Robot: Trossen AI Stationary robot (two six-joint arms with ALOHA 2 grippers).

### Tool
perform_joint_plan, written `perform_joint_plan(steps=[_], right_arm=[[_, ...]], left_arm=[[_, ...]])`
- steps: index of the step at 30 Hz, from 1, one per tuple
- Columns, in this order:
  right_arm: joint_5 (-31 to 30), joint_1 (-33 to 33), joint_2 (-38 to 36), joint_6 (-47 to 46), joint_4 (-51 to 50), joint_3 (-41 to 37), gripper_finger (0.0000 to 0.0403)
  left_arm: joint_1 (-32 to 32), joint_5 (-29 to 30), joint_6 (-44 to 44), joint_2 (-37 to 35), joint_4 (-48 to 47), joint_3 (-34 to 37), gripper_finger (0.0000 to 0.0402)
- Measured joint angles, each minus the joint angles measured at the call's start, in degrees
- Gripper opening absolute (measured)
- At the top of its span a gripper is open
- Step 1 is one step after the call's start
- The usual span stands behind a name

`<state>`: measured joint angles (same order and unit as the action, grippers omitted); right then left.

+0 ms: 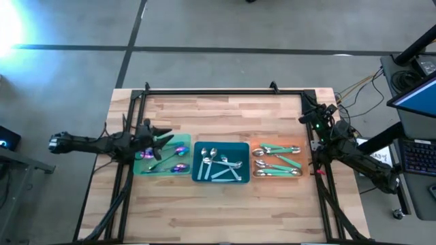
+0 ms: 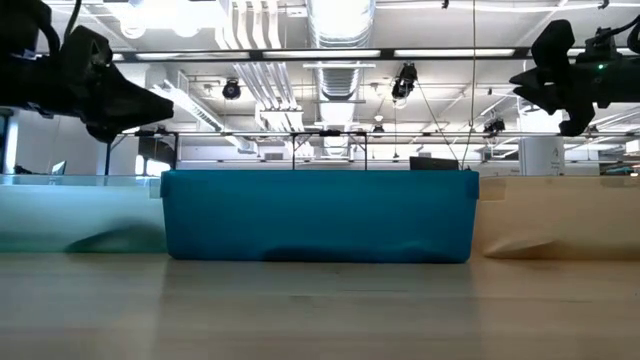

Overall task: Sort silverware by color (type)
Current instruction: Return to Home Position

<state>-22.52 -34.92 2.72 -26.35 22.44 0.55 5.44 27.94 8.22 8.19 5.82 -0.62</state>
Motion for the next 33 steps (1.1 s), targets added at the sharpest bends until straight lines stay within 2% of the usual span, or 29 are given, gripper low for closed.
perform_joint_plan(steps=[12,21,33], right_arm=[[0.0,0.0,0.0,0.0,0.0,0.0,0.0093],[0.0,0.0,0.0,0.0,0.0,0.0,0.0093],[0.0,0.0,0.0,0.0,0.0,0.0,0.0093]], left_arm=[[-5.2,0.0,2.2,-7.9,-1.4,0.0,0.012],[-6.1,-0.5,2.8,-8.2,-1.4,0.0,0.012],[-18.5,-0.5,5.7,-8.2,-1.5,0.1,0.012]])
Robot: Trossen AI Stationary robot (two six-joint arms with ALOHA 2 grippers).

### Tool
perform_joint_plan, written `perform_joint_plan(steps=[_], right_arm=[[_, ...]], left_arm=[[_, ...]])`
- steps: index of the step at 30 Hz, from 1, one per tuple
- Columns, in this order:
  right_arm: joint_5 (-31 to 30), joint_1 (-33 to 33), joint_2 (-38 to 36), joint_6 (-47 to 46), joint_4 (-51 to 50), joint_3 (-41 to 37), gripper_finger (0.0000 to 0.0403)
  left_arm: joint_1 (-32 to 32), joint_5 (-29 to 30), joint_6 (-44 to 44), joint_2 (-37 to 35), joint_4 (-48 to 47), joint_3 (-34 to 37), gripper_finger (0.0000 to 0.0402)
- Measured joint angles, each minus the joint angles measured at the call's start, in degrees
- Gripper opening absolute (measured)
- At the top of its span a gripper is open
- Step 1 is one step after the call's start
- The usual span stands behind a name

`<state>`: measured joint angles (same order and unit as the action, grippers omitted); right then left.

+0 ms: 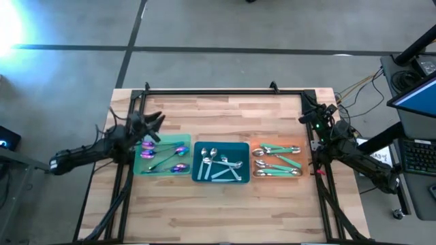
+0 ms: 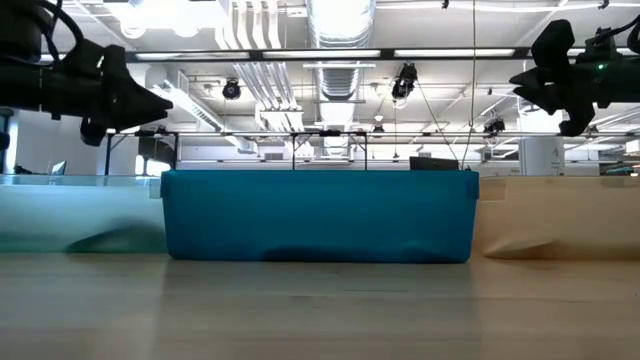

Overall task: Sort silverware by color (type)
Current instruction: Return to Home Position

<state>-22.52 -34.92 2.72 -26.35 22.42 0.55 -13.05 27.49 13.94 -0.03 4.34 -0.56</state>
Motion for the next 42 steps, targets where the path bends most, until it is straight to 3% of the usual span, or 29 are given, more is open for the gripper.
perform_joint_plan(steps=[8,15,42], right_arm=[[0.0,0.0,0.0,0.0,0.0,0.0,0.0093],[0.0,0.0,0.0,0.0,0.0,0.0,0.0093],[0.0,0.0,0.0,0.0,0.0,0.0,0.0093]], left_arm=[[-10.5,0.0,0.1,0.0,0.0,0.0,0.012],[-15.8,0.0,0.1,0.0,0.0,0.0,0.012],[-16.1,-0.1,0.1,0.3,-0.3,-0.7,0.012]])
